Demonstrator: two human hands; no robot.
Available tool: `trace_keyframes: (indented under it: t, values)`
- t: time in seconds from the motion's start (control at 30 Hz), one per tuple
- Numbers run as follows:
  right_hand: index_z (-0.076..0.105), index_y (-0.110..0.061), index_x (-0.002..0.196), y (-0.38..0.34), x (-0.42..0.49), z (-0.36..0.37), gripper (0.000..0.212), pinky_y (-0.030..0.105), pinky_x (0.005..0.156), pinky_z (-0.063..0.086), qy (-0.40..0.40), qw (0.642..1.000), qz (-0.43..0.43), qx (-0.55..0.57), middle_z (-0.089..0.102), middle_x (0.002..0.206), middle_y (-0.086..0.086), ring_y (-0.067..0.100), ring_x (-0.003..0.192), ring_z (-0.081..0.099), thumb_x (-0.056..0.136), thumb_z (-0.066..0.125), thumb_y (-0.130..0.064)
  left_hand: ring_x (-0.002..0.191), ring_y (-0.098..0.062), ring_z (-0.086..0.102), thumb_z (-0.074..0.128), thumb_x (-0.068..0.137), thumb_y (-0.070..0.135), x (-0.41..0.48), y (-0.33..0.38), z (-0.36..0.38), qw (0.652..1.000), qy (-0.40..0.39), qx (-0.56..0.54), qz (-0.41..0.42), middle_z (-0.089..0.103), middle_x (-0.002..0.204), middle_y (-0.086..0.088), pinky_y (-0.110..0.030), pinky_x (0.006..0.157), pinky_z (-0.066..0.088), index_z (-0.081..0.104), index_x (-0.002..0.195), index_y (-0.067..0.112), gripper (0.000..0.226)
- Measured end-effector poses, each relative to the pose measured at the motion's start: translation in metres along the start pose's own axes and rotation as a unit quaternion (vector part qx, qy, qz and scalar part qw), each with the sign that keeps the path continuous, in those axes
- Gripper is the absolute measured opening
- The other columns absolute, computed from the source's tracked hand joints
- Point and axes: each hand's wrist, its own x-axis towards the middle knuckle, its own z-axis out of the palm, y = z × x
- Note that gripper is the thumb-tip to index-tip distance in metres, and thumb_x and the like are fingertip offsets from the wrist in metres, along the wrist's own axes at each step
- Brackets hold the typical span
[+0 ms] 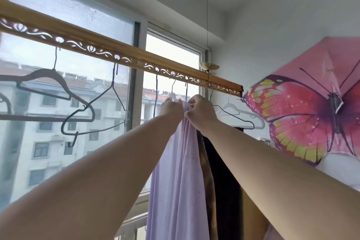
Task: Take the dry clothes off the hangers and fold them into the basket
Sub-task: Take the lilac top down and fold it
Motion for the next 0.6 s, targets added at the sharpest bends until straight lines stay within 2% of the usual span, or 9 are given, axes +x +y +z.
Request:
trace_keyframes:
  t: [0.13, 0.2, 0.27, 0.37, 0.5, 0.57, 0.6]
  values:
    - [0.058, -0.011, 0.097, 0.008, -0.004, -0.004, 0.012, 0.036, 0.078, 0.055, -0.001, 0.996, 0.033, 0.08, 0.064, 0.095, 0.006, 0.022, 0.089, 0.063, 0.086, 0.062, -0.008, 0.124, -0.033, 0.05, 0.038, 0.1, 0.034, 0.013, 0.008, -0.002, 0.999, -0.034, 0.034, -0.008, 0.053, 0.134, -0.019, -0.039, 0.103, 0.041, 0.05, 0.13, -0.001, 0.047]
    - [0.057, -0.011, 0.099, 0.01, -0.007, -0.007, 0.015, 0.034, 0.079, 0.053, -0.015, 0.993, 0.037, 0.108, 0.064, 0.097, 0.007, 0.022, 0.089, 0.062, 0.087, 0.065, -0.011, 0.131, -0.031, 0.043, 0.041, 0.098, 0.044, 0.016, 0.006, 0.0, 0.997, -0.073, 0.036, -0.019, 0.046, 0.141, -0.016, -0.038, 0.105, 0.035, 0.05, 0.132, 0.002, 0.055]
    - [0.058, -0.012, 0.1, 0.012, -0.011, -0.012, 0.015, 0.031, 0.078, 0.051, -0.023, 0.991, 0.037, 0.128, 0.065, 0.098, 0.007, 0.022, 0.089, 0.062, 0.088, 0.066, -0.013, 0.134, -0.029, 0.037, 0.048, 0.093, 0.052, 0.023, 0.004, 0.002, 0.993, -0.111, 0.017, -0.04, 0.043, 0.144, -0.011, -0.04, 0.106, 0.029, 0.056, 0.125, 0.005, 0.057]
    - [0.059, -0.014, 0.098, 0.016, -0.015, -0.019, 0.013, 0.033, 0.081, 0.052, -0.038, 0.989, 0.036, 0.141, 0.066, 0.098, 0.008, 0.024, 0.092, 0.063, 0.088, 0.065, -0.01, 0.122, -0.028, 0.047, 0.057, 0.087, 0.053, 0.025, 0.003, 0.003, 0.991, -0.122, 0.039, -0.034, 0.056, 0.123, -0.01, -0.037, 0.097, 0.034, 0.065, 0.101, 0.01, 0.047]
    - [0.06, -0.013, 0.103, 0.017, -0.023, -0.027, 0.02, 0.034, 0.083, 0.054, -0.068, 0.98, 0.031, 0.182, 0.067, 0.1, 0.009, 0.023, 0.092, 0.064, 0.085, 0.067, -0.005, 0.094, -0.02, 0.053, 0.066, 0.082, 0.038, 0.024, 0.007, 0.004, 0.991, -0.123, 0.047, -0.015, 0.059, 0.101, -0.01, -0.028, 0.079, 0.039, 0.065, 0.096, 0.006, 0.035]
    - [0.061, -0.011, 0.11, 0.016, -0.03, -0.032, 0.028, 0.025, 0.077, 0.053, -0.125, 0.965, 0.04, 0.225, 0.067, 0.102, 0.007, 0.016, 0.089, 0.062, 0.084, 0.068, -0.003, 0.087, -0.018, 0.05, 0.062, 0.088, 0.027, 0.021, 0.011, 0.001, 0.99, -0.114, 0.077, 0.021, 0.055, 0.087, -0.005, -0.028, 0.079, 0.04, 0.059, 0.083, 0.011, 0.017]
    - [0.061, -0.011, 0.113, 0.015, -0.032, -0.034, 0.033, 0.019, 0.073, 0.05, -0.164, 0.958, 0.047, 0.231, 0.067, 0.101, 0.003, 0.012, 0.087, 0.061, 0.083, 0.068, -0.002, 0.084, -0.018, 0.051, 0.061, 0.089, 0.025, 0.016, 0.014, -0.002, 0.989, -0.103, 0.094, 0.042, 0.053, 0.081, 0.0, -0.028, 0.079, 0.043, 0.055, 0.077, 0.016, 0.016]
